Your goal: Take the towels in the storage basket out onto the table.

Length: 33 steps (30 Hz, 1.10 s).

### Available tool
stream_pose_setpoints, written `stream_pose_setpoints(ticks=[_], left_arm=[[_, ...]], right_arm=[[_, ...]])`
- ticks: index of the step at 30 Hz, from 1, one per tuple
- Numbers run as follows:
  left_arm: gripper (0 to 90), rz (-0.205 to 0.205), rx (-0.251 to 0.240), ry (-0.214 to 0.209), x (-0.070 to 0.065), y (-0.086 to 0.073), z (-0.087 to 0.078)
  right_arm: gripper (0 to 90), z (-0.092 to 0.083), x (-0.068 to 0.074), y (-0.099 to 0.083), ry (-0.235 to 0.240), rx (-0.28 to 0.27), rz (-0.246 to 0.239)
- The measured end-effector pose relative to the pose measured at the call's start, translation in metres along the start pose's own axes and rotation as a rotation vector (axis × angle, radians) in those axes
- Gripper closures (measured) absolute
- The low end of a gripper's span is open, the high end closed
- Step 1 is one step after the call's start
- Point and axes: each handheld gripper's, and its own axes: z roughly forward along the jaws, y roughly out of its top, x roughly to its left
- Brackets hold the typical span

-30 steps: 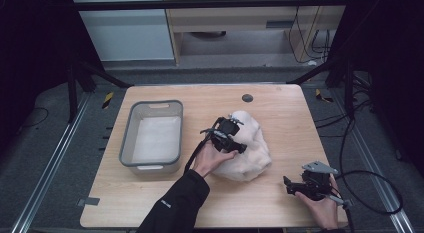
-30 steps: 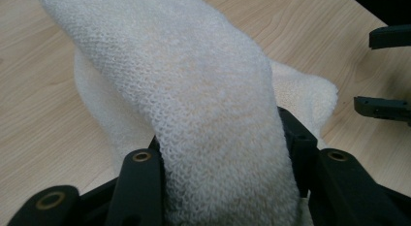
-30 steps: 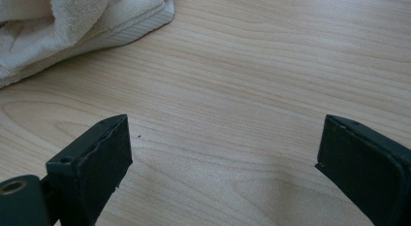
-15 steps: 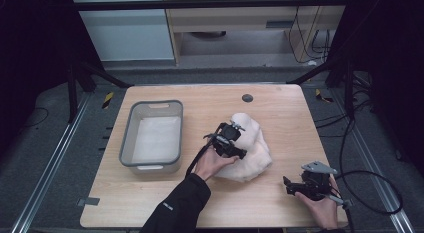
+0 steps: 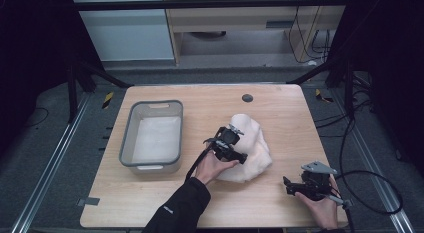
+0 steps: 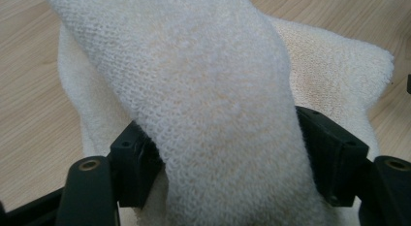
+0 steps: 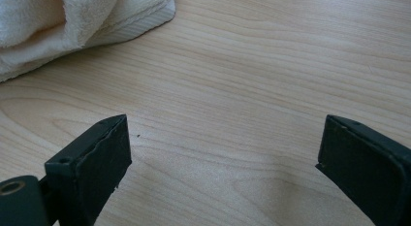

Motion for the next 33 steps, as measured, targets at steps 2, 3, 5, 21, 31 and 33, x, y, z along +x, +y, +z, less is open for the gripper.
stream_pose_setpoints(ticks=[2,3,5,21,31,33], left_arm=[[26.3,0.006,0.0,0.002,0.0,0.0,-0.001],[25.4,0.006,0.0,0.002,0.0,0.0,-0.001],[25.0,0.01,-0.006,0.003,-0.001,-0.001,-0.004],[21.2,0.035,-0.107,-0.006,-0.005,-0.006,-0.042],[20.1,0.066,-0.162,0.014,-0.003,-0.018,-0.071],[20.1,0.069,-0.174,0.022,-0.001,-0.023,-0.077]], right_arm=[[4.8,0.0,0.0,0.0,0.001,0.001,0.002],[4.8,0.0,0.0,0.0,0.001,0.001,0.002],[4.8,0.0,0.0,0.0,0.0,0.001,0.001],[4.5,0.0,0.0,0.0,-0.001,0.002,0.001],[4.5,0.0,0.0,0.0,-0.004,-0.001,-0.002],[4.5,0.0,0.0,0.0,-0.005,-0.001,-0.001]])
